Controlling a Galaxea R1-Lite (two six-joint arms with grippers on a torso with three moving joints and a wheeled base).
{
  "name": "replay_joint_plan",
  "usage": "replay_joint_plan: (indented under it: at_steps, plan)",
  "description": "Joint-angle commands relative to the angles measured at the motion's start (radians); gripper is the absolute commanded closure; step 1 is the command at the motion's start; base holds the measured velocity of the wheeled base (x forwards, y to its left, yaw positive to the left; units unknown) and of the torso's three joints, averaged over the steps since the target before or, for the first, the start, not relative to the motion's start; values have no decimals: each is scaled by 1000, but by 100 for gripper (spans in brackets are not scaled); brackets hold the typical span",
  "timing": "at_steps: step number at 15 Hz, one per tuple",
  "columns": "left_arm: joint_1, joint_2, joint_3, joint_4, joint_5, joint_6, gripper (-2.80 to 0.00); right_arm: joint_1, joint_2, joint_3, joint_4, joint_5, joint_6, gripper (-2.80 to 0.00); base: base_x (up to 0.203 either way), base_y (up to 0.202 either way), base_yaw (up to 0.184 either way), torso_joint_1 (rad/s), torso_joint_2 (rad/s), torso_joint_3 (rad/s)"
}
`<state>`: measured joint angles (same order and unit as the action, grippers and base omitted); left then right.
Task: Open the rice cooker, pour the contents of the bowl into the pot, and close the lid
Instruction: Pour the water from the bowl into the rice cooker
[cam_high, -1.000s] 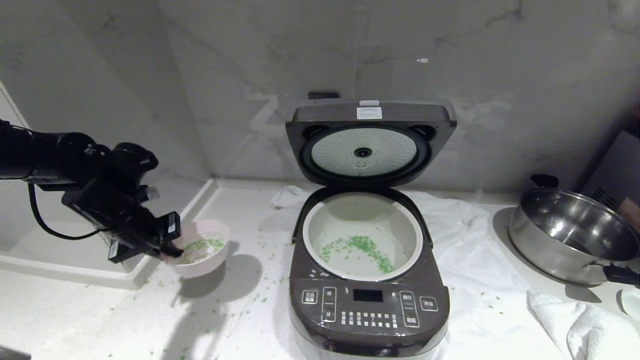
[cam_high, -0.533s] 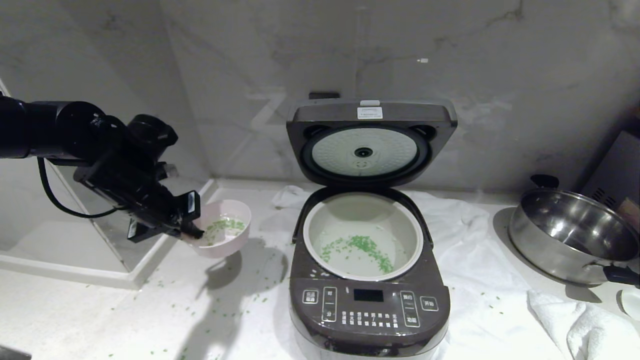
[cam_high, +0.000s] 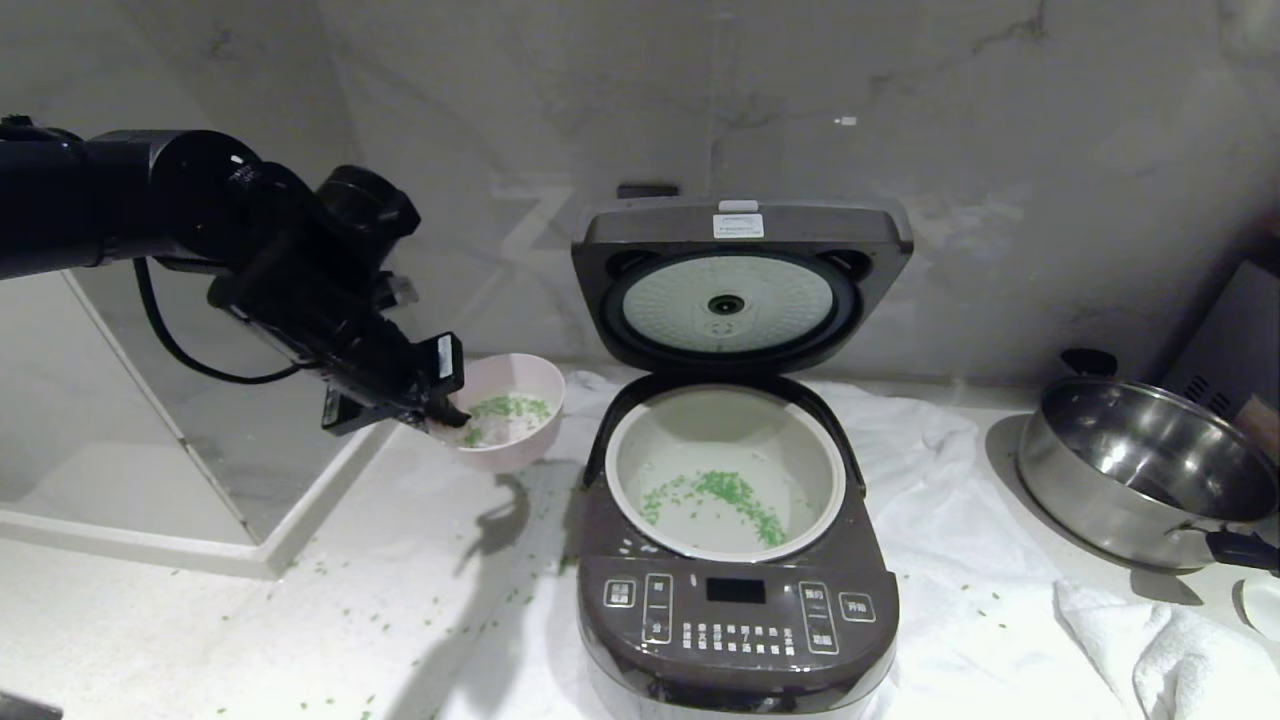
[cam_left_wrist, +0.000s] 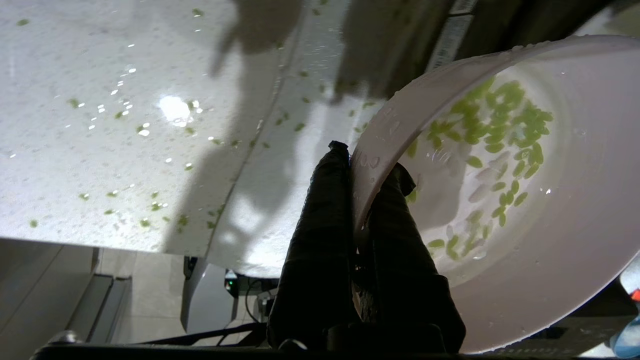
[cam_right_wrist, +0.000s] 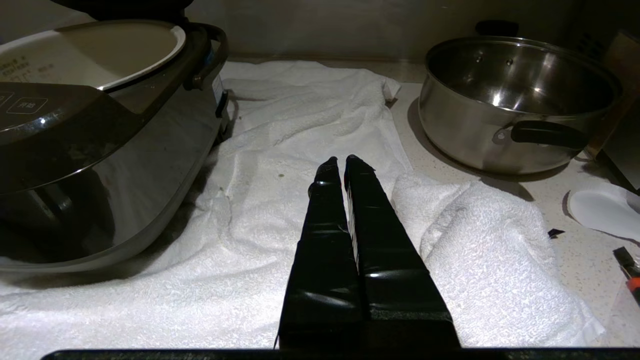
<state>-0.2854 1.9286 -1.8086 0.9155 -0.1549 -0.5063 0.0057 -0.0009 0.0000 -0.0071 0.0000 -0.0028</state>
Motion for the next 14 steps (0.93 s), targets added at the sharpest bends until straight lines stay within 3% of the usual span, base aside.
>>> replay_joint_plan:
  at_steps: [1, 5, 10, 14]
  plan:
    - [-52, 43, -53, 5, 3, -13, 0, 0, 1, 2, -1, 0, 0, 0, 0, 0, 0, 0, 0, 0]
    - [-124, 116, -130, 5, 6, -46, 0, 0, 1, 2, -1, 0, 0, 0, 0, 0, 0, 0, 0, 0]
    - [-182, 180, -146, -9, 10, -67, 0, 0, 0, 2, -1, 0, 0, 0, 0, 0, 0, 0, 0, 0]
    - [-239, 206, -147, -120, 74, -118, 0, 0, 0, 2, -1, 0, 0, 0, 0, 0, 0, 0, 0, 0]
